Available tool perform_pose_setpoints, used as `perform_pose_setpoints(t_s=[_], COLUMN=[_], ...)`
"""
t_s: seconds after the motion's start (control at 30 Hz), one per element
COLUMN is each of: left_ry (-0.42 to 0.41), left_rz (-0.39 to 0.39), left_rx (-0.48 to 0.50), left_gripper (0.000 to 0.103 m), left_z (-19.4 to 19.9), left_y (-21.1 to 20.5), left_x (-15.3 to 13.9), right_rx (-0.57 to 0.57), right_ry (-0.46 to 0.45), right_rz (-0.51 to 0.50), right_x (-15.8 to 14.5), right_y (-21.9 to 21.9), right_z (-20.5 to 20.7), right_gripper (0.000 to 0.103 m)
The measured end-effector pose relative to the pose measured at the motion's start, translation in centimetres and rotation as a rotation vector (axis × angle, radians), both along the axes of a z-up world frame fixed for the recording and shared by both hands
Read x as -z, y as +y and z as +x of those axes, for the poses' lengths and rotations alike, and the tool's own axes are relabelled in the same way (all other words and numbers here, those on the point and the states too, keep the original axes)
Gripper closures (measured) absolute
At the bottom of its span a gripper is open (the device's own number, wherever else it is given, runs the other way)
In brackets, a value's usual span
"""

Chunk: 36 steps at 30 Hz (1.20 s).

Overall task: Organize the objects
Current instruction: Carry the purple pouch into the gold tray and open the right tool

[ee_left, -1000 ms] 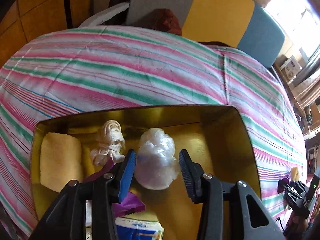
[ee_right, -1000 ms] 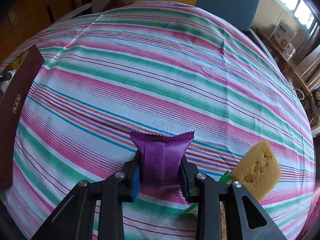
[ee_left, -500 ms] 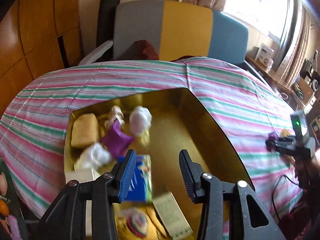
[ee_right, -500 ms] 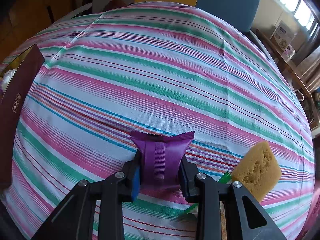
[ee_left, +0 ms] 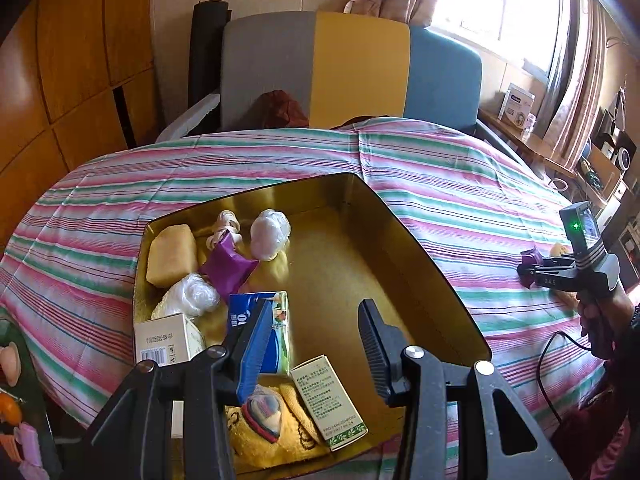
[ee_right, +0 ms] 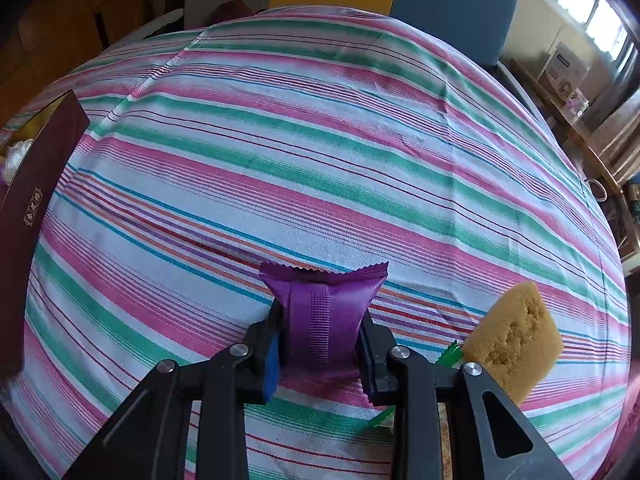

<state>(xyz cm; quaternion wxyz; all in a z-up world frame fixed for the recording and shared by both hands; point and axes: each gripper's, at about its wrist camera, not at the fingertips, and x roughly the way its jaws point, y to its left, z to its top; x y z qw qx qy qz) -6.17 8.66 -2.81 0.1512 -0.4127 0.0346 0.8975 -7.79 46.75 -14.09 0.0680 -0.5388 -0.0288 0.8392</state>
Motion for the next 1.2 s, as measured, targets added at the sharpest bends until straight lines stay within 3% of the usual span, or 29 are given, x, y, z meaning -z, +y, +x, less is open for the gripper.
perform_pose_setpoints(t_s=[0.23,0.4,0.6,0.7,0.9,1.2], left_ry=[0.007,0.024,0.037,0.036,0.020,0.001], left_rz=[0.025,0.053,0.107,0.116,0.137,0.161], left_rx=[-0.033,-0.088,-0.164,-0.181,-0.196,-0.214], left_gripper=[0.058,0.058,0.058,0.058,0.058,0.058], left_z=[0.7,0.9,1.2,1.3,1.5,1.4], left_y=[-2.5,-5.3,-8.8,-9.9,-11.2,-12.7], left_x=[-0.6,-1.1,-1.4,-1.1,-0.3,1.0], right_rx=[0.036,0.059,-0.104,-0.237,-0.375,-0.363], right_ry=[-0.018,0.053,0.206,0.217,0.112,-0.031], right_rz=[0.004,-0.074,-0.197,-0.233,-0.255,-0.228], right_x=[-0.5,-4.1,-11.1,-12.7,-9.9,-4.7], right_y=[-0.4,-2.5,-11.3,-17.8,-27.6,-32.9], right_z=[-0.1,0.3,-0.1,-0.8,-4.2,-9.2], right_gripper=[0.073,0.073,0.073,0.073,0.073,0.073])
